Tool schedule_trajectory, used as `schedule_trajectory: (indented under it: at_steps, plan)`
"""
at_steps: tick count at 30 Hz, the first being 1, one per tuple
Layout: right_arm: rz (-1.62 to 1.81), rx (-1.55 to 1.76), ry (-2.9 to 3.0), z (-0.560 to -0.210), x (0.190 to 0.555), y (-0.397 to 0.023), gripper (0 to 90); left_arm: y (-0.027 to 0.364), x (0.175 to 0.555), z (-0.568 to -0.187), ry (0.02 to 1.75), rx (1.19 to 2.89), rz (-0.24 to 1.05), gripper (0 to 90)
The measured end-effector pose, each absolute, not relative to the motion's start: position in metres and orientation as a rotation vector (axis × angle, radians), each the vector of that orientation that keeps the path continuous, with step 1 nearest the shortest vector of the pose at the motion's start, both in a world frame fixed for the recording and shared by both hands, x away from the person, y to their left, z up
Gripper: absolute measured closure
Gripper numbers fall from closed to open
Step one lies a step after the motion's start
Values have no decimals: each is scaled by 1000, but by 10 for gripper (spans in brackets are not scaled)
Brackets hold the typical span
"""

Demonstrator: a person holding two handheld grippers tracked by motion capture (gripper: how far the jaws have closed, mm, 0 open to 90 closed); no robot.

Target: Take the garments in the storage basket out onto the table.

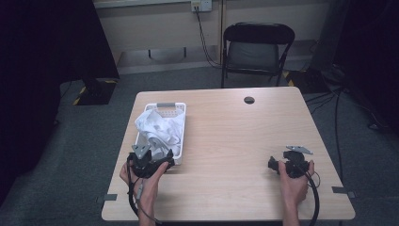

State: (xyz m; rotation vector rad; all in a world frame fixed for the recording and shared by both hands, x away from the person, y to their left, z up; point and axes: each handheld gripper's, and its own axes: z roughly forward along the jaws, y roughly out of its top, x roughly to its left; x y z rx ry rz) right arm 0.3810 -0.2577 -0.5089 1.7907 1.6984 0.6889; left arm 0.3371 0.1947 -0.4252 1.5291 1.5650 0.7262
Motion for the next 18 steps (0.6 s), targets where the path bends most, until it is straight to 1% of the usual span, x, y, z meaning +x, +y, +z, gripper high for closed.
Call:
schedule_trajectory:
  at_steps: [8,18]
  plan:
    - [688,1792,1697,-509,381,-258,0,195,347,-422,1561,1532,735,10]
    - [687,1793,1695,-509,381,-257,0,196,364,-416,1580,1546,714,5]
